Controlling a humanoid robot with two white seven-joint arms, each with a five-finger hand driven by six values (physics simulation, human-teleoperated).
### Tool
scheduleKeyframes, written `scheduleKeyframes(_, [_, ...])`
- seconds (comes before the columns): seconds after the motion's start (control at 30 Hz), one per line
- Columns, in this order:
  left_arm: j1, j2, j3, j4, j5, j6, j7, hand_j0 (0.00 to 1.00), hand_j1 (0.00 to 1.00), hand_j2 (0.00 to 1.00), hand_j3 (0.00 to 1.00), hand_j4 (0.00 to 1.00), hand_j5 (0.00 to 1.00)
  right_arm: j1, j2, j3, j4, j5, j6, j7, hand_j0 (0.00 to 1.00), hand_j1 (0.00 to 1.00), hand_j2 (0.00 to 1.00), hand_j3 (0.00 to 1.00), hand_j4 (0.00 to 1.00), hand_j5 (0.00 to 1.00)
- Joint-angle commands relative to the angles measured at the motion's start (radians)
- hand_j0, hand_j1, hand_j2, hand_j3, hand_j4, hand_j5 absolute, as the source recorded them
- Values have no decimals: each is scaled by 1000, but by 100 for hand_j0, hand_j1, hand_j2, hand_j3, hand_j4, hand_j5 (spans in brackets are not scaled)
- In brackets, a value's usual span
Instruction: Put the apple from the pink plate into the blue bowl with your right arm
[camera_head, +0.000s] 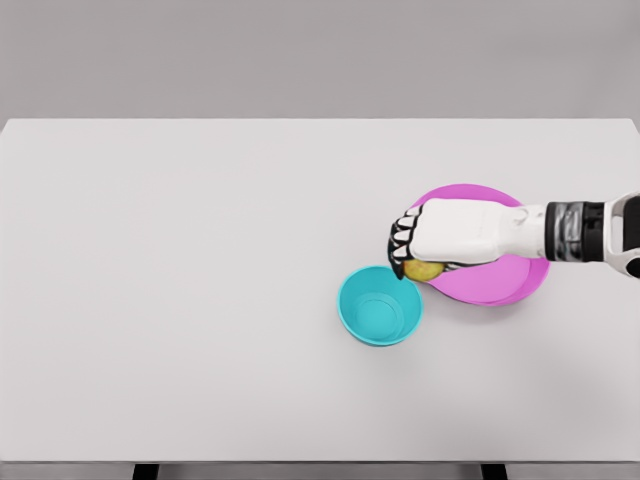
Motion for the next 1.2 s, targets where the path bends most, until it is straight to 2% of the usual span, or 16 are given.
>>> scheduleKeyframes(0.0, [0, 0, 0, 0, 0, 0, 0, 100, 100, 100, 100, 100, 100, 0, 3, 2, -6, -5, 3, -1, 50, 50, 50, 50, 50, 50])
scheduleKeyframes(0.5, [0, 0, 0, 0, 0, 0, 0, 100, 100, 100, 100, 100, 100, 3, 28, 47, -8, -17, 3, -1, 50, 50, 50, 50, 50, 50])
scheduleKeyframes(0.7, [0, 0, 0, 0, 0, 0, 0, 100, 100, 100, 100, 100, 100, -5, 66, 90, -8, -19, 3, -1, 50, 50, 50, 50, 50, 50])
scheduleKeyframes(0.9, [0, 0, 0, 0, 0, 0, 0, 100, 100, 100, 100, 100, 100, -8, 66, 90, -6, -23, 3, -1, 52, 52, 52, 52, 52, 52])
scheduleKeyframes(0.93, [0, 0, 0, 0, 0, 1, 0, 100, 100, 100, 100, 100, 100, -8, 66, 91, -6, -23, 3, -1, 55, 55, 55, 55, 55, 55])
scheduleKeyframes(0.97, [0, 0, 0, 0, 0, 0, 0, 100, 100, 100, 100, 100, 100, -8, 65, 90, -6, -23, 3, -1, 94, 94, 94, 94, 94, 94])
scheduleKeyframes(1.0, [0, 0, 0, 0, 0, 0, 0, 100, 100, 100, 100, 100, 100, -8, 65, 91, -6, -23, 3, -1, 100, 100, 100, 100, 100, 100])
scheduleKeyframes(1.17, [0, 0, 0, 0, 0, 0, 0, 100, 100, 100, 100, 100, 100, -8, 65, 90, -6, -23, 3, -1, 100, 100, 100, 100, 100, 100])
